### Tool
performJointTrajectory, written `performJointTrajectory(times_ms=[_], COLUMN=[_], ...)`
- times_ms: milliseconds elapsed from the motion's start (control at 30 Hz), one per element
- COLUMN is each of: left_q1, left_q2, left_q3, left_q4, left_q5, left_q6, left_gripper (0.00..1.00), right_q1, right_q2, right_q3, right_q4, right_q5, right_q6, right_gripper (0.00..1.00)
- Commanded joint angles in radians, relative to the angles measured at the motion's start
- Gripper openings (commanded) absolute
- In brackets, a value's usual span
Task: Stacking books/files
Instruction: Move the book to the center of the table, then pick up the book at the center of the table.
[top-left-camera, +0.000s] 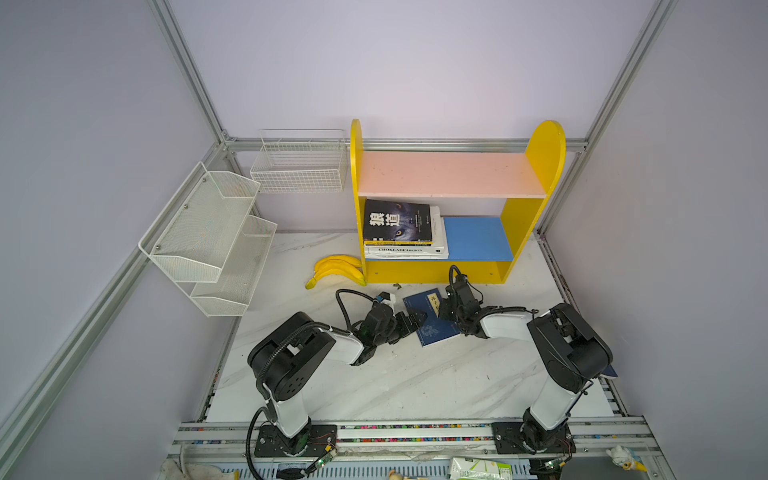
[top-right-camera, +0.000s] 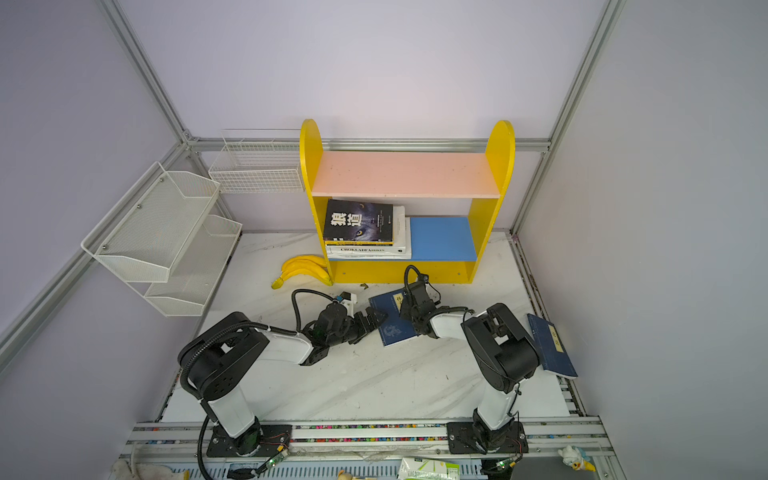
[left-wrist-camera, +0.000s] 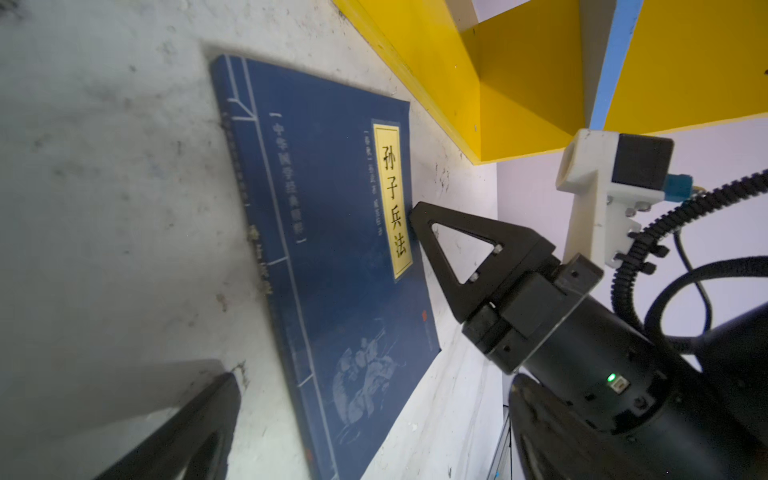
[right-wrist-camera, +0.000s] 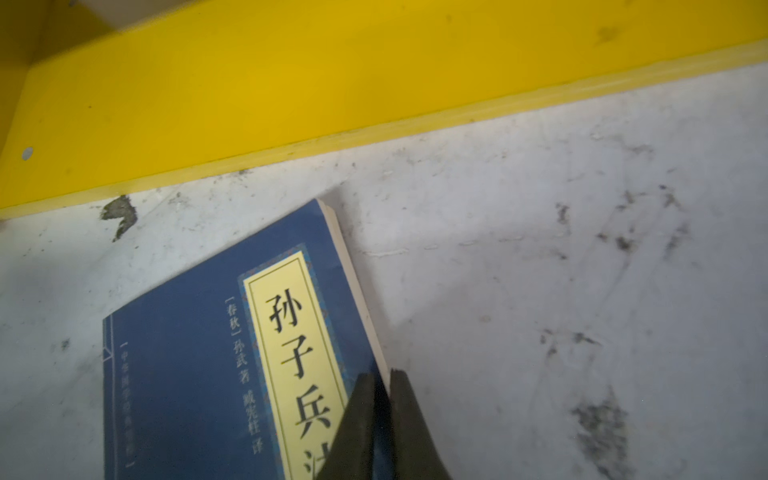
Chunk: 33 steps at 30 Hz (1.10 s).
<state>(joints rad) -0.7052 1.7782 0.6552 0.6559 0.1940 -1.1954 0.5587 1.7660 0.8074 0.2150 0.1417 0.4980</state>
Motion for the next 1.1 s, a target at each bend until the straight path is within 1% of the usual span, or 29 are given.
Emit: performJointTrajectory(times_ms=[0, 67, 133, 300, 400, 467, 533, 600, 667, 800, 833, 867, 933, 1000, 1033, 1067], left_q1=[0.015, 0.024, 0.034, 0.065, 0.080, 0.084, 0.084, 0.084, 0.084, 0.086, 0.087, 0.087, 0.087, 0.088, 0.088, 0.089], left_q2=[0.026, 0.042, 0.056, 0.095, 0.102, 0.091, 0.070, 0.049, 0.035, 0.045, 0.048, 0.049, 0.042, 0.021, 0.005, -0.009], left_q3=[-0.016, -0.027, -0.045, -0.089, -0.104, -0.108, -0.112, -0.115, -0.119, -0.120, -0.120, -0.118, -0.114, -0.109, -0.106, -0.106], left_q4=[0.073, 0.124, 0.210, 0.497, 0.599, 0.586, 0.508, 0.446, 0.403, 0.388, 0.387, 0.382, 0.351, 0.300, 0.268, 0.249], left_q5=[0.023, 0.028, 0.036, 0.054, 0.042, 0.034, 0.019, -0.001, -0.022, -0.028, -0.028, -0.029, -0.033, -0.040, -0.042, -0.043], left_q6=[-0.070, -0.098, -0.125, -0.197, -0.224, -0.217, -0.195, -0.173, -0.162, -0.165, -0.166, -0.167, -0.164, -0.156, -0.150, -0.146], left_gripper=[1.00, 1.00, 1.00, 0.96, 0.92, 0.88, 0.84, 0.78, 0.67, 0.40, 0.36, 0.34, 0.25, 0.22, 0.20, 0.18], right_q1=[0.054, 0.071, 0.083, 0.098, 0.105, 0.107, 0.107, 0.107, 0.107, 0.107, 0.107, 0.107, 0.107, 0.107, 0.108, 0.107], right_q2=[0.095, 0.119, 0.139, 0.182, 0.204, 0.213, 0.215, 0.215, 0.214, 0.208, 0.207, 0.206, 0.197, 0.178, 0.162, 0.147], right_q3=[-0.032, -0.031, -0.033, -0.034, -0.027, -0.023, -0.022, -0.019, -0.014, -0.001, 0.004, 0.008, 0.022, 0.032, 0.038, 0.046], right_q4=[-0.137, -0.131, -0.114, -0.068, -0.062, -0.060, -0.057, -0.054, -0.051, -0.047, -0.049, -0.053, -0.064, -0.067, -0.070, -0.074], right_q5=[-0.042, -0.049, -0.068, -0.116, -0.119, -0.117, -0.118, -0.120, -0.126, -0.130, -0.129, -0.128, -0.123, -0.120, -0.120, -0.115], right_q6=[0.036, 0.046, 0.055, 0.073, 0.079, 0.080, 0.082, 0.083, 0.085, 0.088, 0.088, 0.088, 0.088, 0.088, 0.092, 0.100], right_gripper=[0.12, 0.11, 0.11, 0.10, 0.10, 0.10, 0.09, 0.09, 0.09, 0.10, 0.09, 0.10, 0.10, 0.10, 0.12, 0.16])
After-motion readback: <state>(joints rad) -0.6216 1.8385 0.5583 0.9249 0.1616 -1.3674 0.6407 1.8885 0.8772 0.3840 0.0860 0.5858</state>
